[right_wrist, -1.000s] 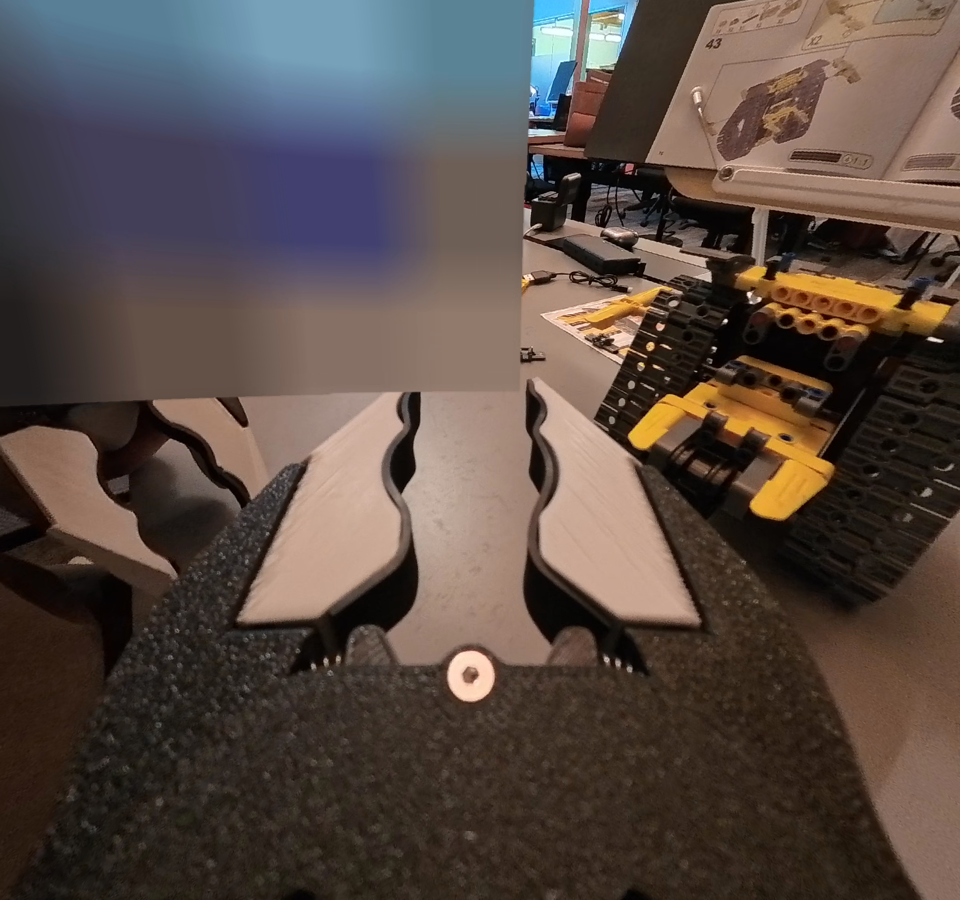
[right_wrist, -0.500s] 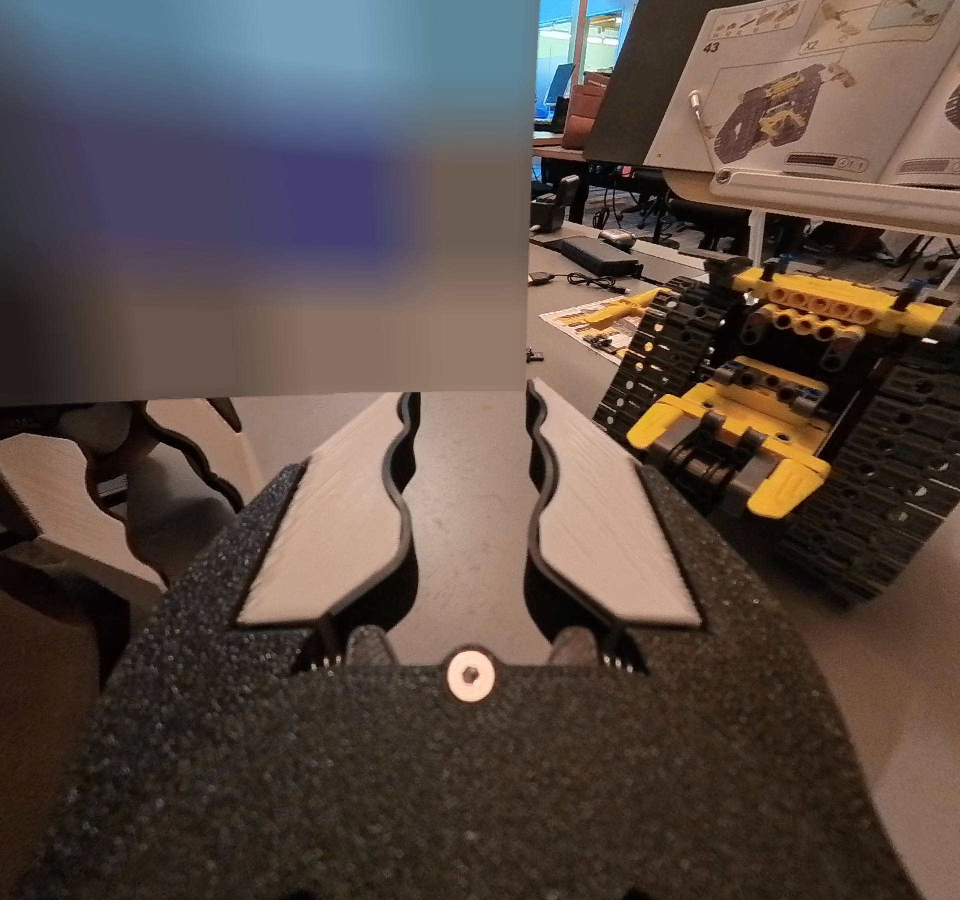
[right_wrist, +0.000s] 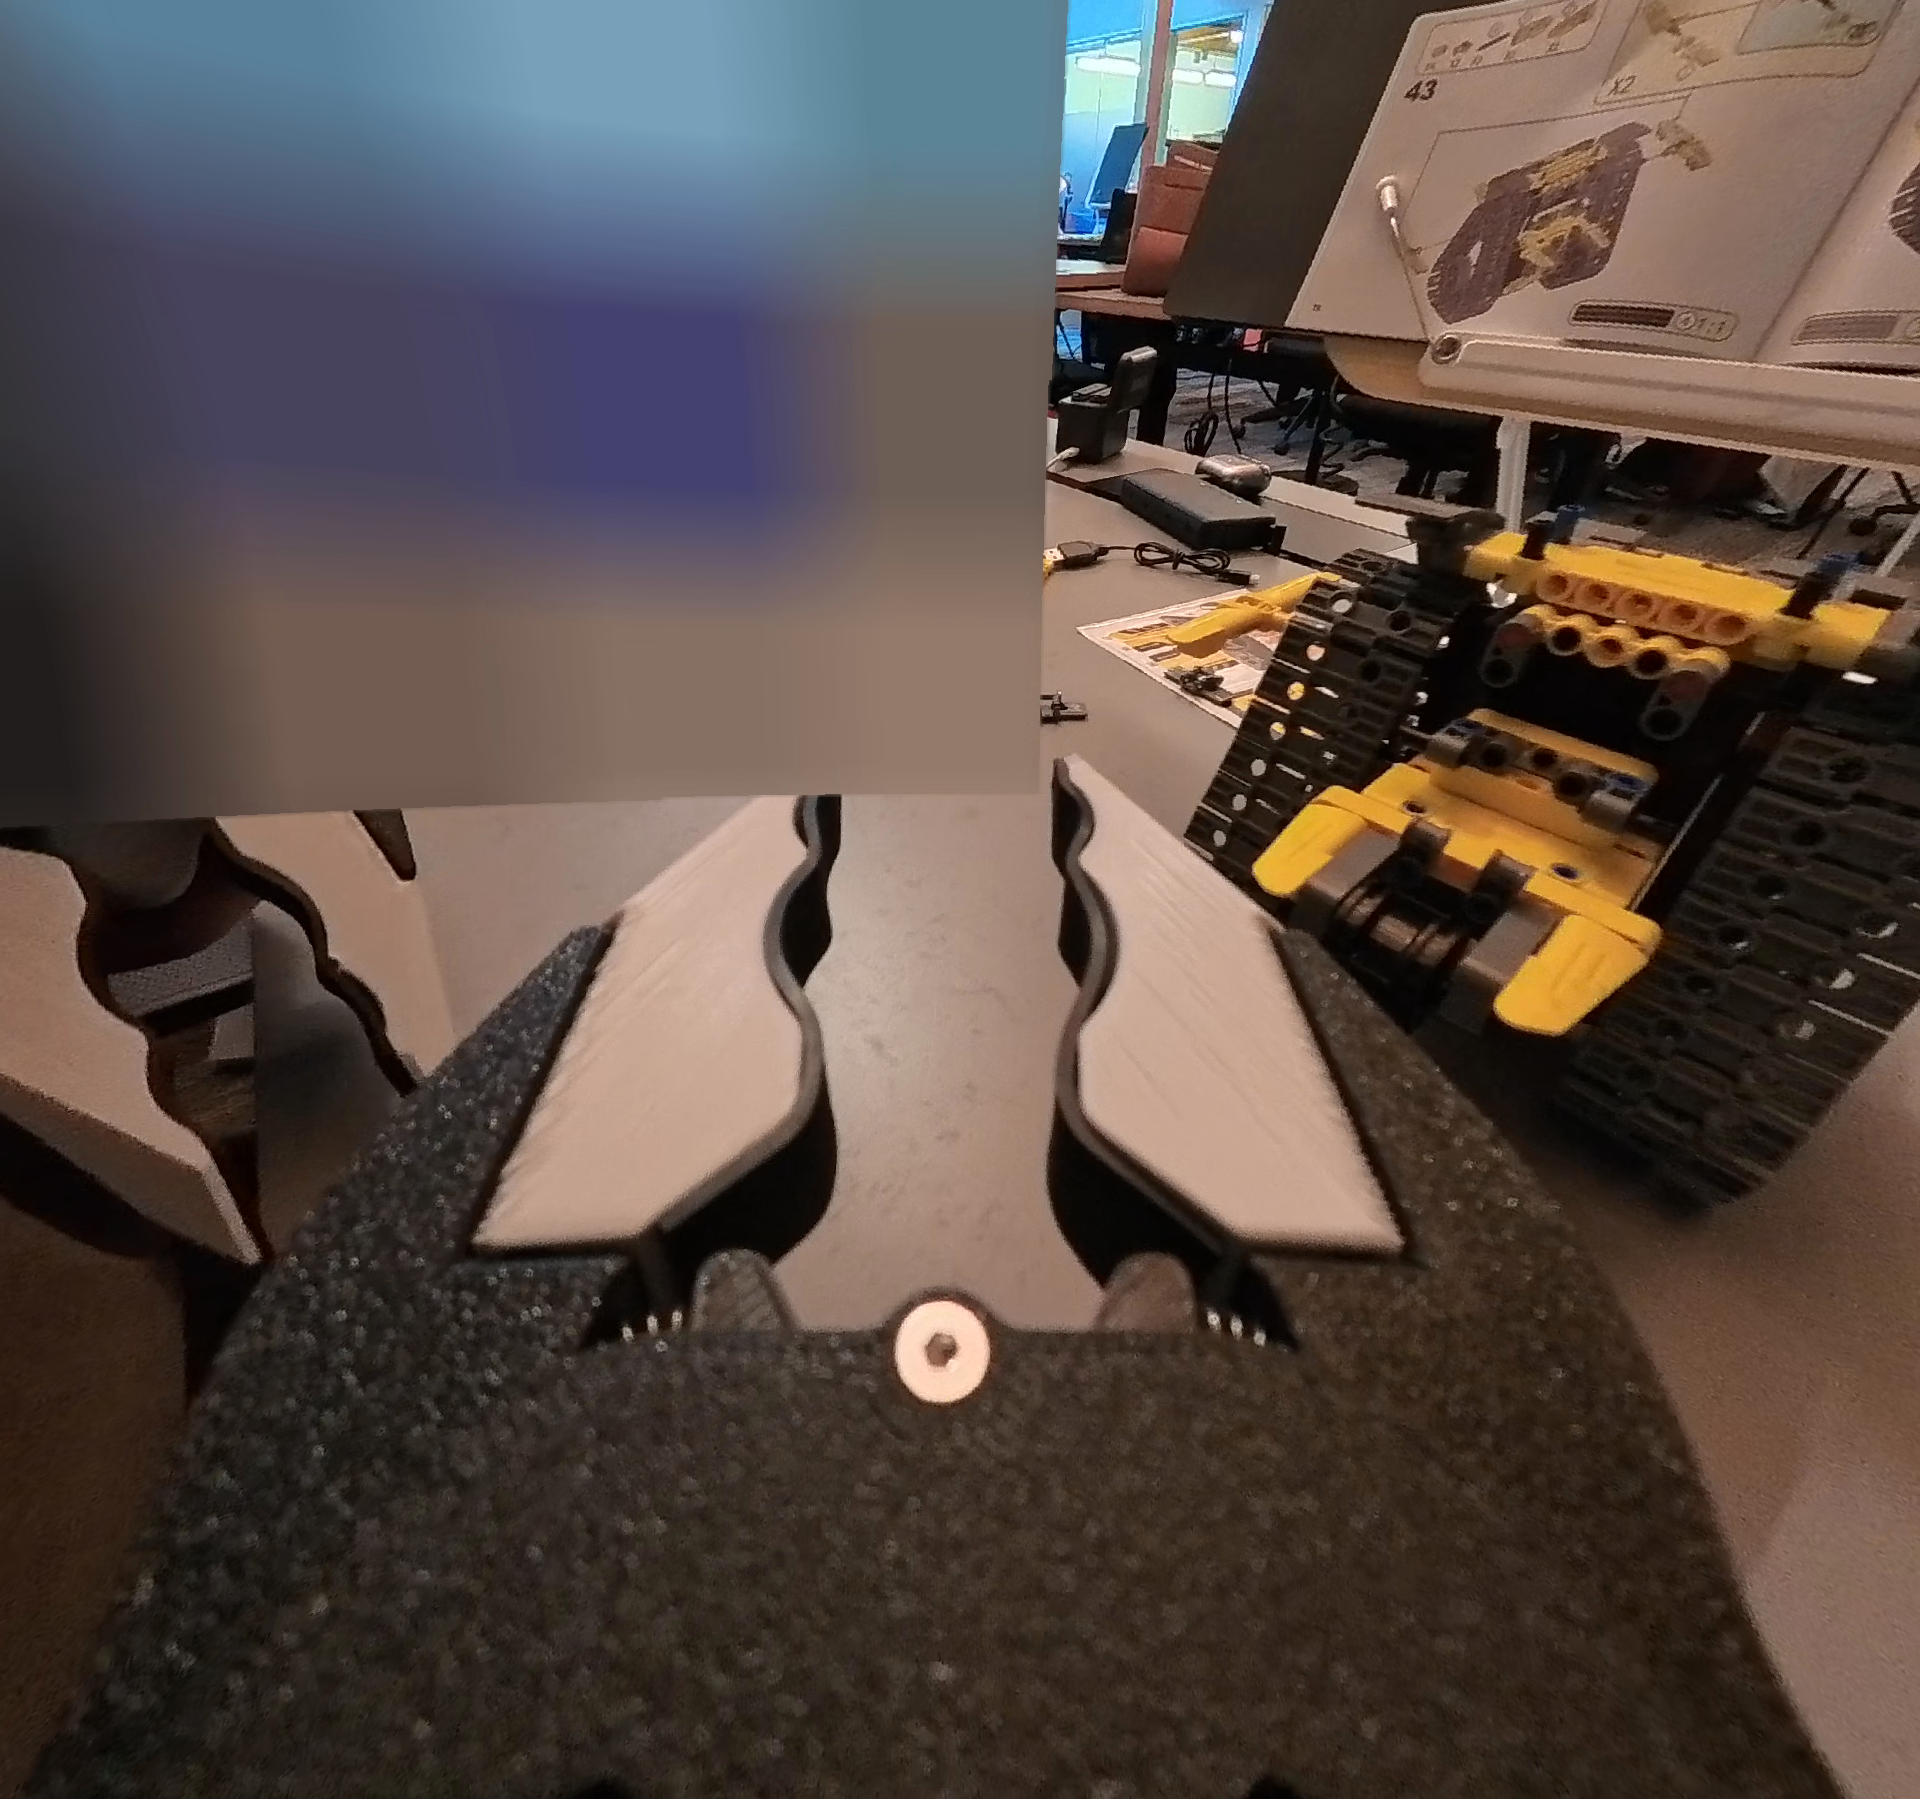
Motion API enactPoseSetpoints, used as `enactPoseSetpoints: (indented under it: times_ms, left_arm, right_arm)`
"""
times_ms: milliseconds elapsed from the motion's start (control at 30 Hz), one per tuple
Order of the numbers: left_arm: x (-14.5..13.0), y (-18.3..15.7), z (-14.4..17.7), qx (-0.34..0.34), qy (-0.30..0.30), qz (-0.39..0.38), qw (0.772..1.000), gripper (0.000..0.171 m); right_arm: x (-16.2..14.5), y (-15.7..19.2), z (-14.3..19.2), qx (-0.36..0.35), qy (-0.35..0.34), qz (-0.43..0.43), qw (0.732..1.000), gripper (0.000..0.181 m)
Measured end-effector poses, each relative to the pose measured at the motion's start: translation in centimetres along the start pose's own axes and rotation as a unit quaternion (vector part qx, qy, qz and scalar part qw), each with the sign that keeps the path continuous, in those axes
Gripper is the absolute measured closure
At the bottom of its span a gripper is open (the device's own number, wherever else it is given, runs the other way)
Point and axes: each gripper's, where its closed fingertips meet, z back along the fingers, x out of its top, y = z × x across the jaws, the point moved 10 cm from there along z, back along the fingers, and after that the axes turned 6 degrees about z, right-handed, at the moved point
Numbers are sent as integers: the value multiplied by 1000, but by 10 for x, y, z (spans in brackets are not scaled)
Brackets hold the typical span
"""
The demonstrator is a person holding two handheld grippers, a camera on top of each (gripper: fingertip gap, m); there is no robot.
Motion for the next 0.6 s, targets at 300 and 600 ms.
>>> enactPoseSetpoints:
  times_ms: [300,600]
  left_arm:
    - [3,7,2,21,-21,8,1000,134]
    - [3,5,-6,33,-7,-5,999,137]
  right_arm:
    - [0,0,0,0,0,1,1000,141]
    - [0,0,0,0,0,1,1000,141]
